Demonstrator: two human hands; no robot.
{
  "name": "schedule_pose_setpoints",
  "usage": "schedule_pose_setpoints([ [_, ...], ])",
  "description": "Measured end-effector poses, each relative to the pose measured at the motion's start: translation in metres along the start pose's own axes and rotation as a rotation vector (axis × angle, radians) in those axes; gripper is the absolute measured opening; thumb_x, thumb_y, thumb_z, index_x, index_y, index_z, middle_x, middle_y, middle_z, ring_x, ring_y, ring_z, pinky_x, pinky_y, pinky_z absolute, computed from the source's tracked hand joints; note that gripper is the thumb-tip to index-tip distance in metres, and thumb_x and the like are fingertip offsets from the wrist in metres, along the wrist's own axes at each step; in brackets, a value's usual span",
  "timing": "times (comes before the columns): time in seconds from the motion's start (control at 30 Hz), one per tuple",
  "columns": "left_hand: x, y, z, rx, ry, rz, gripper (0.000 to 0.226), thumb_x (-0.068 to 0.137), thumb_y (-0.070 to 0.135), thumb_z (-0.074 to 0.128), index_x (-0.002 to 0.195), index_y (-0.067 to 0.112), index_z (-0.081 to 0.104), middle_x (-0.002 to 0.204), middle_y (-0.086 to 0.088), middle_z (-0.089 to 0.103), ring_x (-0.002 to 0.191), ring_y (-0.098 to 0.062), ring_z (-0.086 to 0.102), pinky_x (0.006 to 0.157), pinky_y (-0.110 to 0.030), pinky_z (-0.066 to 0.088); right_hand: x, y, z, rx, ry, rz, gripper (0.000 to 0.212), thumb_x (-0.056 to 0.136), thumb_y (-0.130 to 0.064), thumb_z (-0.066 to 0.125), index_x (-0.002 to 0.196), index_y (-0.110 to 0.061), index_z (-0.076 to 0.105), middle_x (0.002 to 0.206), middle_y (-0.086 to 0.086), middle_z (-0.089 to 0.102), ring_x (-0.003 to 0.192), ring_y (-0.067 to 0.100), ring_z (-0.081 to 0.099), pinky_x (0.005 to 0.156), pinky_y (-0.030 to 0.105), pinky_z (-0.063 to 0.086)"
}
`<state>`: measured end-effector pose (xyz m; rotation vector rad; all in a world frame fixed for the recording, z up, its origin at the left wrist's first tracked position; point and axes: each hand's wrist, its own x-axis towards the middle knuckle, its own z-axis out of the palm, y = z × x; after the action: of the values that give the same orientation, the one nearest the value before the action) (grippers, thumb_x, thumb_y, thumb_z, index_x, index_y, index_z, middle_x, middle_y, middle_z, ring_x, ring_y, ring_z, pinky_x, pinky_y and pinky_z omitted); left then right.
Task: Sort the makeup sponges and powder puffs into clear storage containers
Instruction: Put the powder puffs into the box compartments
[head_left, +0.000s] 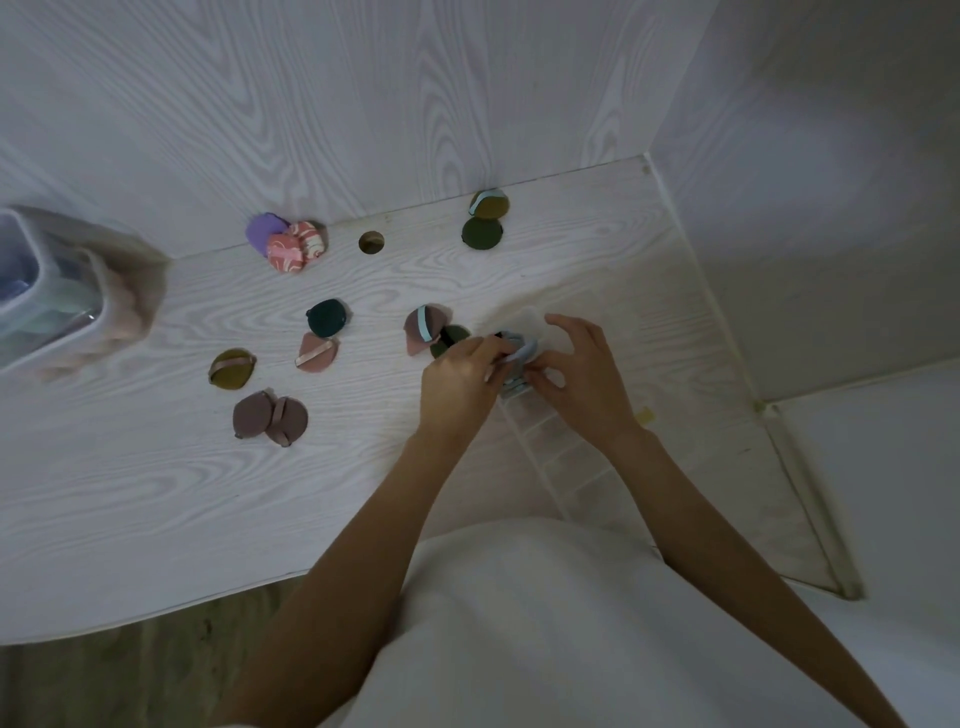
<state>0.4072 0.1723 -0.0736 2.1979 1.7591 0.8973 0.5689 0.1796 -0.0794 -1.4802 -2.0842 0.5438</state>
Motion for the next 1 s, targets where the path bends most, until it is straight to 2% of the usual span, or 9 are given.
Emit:
schedule_pose_setpoints([
  [0.1, -0.003, 0.002, 0.0, 0.012, -0.05, 0.032, 0.022, 0.069, 0.012, 0.078, 0.089, 0.014, 0.071, 0.077, -0.004, 0.071, 0.061, -0.021, 0.066, 0.047, -0.024, 0.048, -0.002, 0.0, 0.001, -0.03, -0.029, 0.033, 0.026, 0.08, -0.031, 0.056, 0.084, -0.011, 0.071, 0.123, 0.017, 0.056, 0.114, 0.031, 0.045, 0.096, 0.042, 0.043],
  [0.2, 0.002, 0.003, -0.005, -0.051, -0.105, -0.003, 0.022, 0.077, 0.019, 0.07, 0.099, 0.015, 0.069, 0.089, -0.002, 0.071, 0.068, -0.019, 0.066, 0.048, -0.028, 0.051, -0.002, 0.002, 0.004, -0.05, -0.048, 0.075, 0.013, 0.079, -0.021, 0.068, 0.084, -0.01, 0.07, 0.127, 0.015, 0.054, 0.117, 0.034, 0.046, 0.098, 0.041, 0.041],
  [0.27, 0.004, 0.002, -0.005, -0.066, -0.118, 0.027, 0.014, 0.079, 0.019, 0.066, 0.091, 0.013, 0.071, 0.094, -0.002, 0.069, 0.071, -0.019, 0.066, 0.048, -0.029, 0.052, -0.002, 0.002, 0.005, -0.052, -0.05, 0.081, 0.011, 0.078, -0.02, 0.071, 0.083, -0.01, 0.07, 0.128, 0.015, 0.053, 0.118, 0.034, 0.045, 0.099, 0.042, 0.041],
  [0.37, 0.004, 0.0, 0.002, 0.011, -0.128, 0.038, 0.011, 0.077, 0.019, 0.065, 0.077, 0.012, 0.073, 0.088, -0.004, 0.067, 0.07, -0.022, 0.064, 0.045, -0.033, 0.052, -0.003, 0.001, 0.003, -0.047, -0.043, 0.073, 0.011, 0.077, -0.02, 0.071, 0.083, -0.01, 0.07, 0.127, 0.016, 0.054, 0.117, 0.035, 0.046, 0.097, 0.041, 0.04],
  [0.47, 0.005, -0.001, 0.007, 0.068, -0.119, 0.008, 0.009, 0.077, 0.02, 0.066, 0.076, 0.014, 0.073, 0.084, -0.003, 0.066, 0.072, -0.023, 0.062, 0.047, -0.032, 0.051, -0.003, 0.001, 0.003, -0.05, -0.041, 0.07, 0.01, 0.076, -0.02, 0.071, 0.082, -0.012, 0.071, 0.126, 0.015, 0.054, 0.116, 0.035, 0.046, 0.097, 0.041, 0.04],
  [0.63, 0.004, -0.005, 0.01, 0.162, -0.179, 0.085, 0.021, 0.079, 0.032, 0.059, 0.076, 0.021, 0.076, 0.084, 0.001, 0.068, 0.069, -0.023, 0.06, 0.051, -0.029, 0.049, -0.002, 0.001, 0.002, -0.053, -0.046, 0.065, 0.011, 0.076, -0.022, 0.07, 0.082, -0.013, 0.072, 0.126, 0.015, 0.054, 0.116, 0.035, 0.046, 0.096, 0.043, 0.042],
  [0.73, 0.009, -0.007, 0.01, 0.173, -0.225, 0.133, 0.022, 0.08, 0.033, 0.056, 0.082, 0.023, 0.076, 0.087, 0.001, 0.068, 0.071, -0.023, 0.06, 0.056, -0.03, 0.049, -0.003, 0.003, 0.002, -0.068, -0.058, 0.071, 0.015, 0.079, -0.023, 0.068, 0.09, -0.013, 0.071, 0.127, 0.014, 0.053, 0.118, 0.033, 0.045, 0.098, 0.043, 0.042],
  [0.87, 0.001, -0.012, 0.003, 0.061, -0.194, 0.135, 0.024, 0.084, 0.025, 0.052, 0.085, 0.013, 0.073, 0.091, -0.004, 0.067, 0.077, -0.023, 0.061, 0.063, -0.031, 0.052, -0.008, 0.009, 0.0, -0.054, -0.041, 0.094, 0.018, 0.083, -0.024, 0.065, 0.096, -0.014, 0.069, 0.129, 0.014, 0.051, 0.121, 0.031, 0.043, 0.099, 0.042, 0.04],
  [1.0, -0.012, -0.019, 0.0, -0.003, -0.153, 0.099, 0.022, 0.085, 0.023, 0.054, 0.096, 0.013, 0.071, 0.095, -0.004, 0.066, 0.086, -0.021, 0.058, 0.076, -0.02, 0.041, -0.013, 0.013, 0.0, -0.081, -0.068, 0.087, 0.032, 0.085, -0.04, 0.049, 0.097, -0.018, 0.069, 0.131, 0.011, 0.049, 0.122, 0.028, 0.04, 0.098, 0.04, 0.036],
])
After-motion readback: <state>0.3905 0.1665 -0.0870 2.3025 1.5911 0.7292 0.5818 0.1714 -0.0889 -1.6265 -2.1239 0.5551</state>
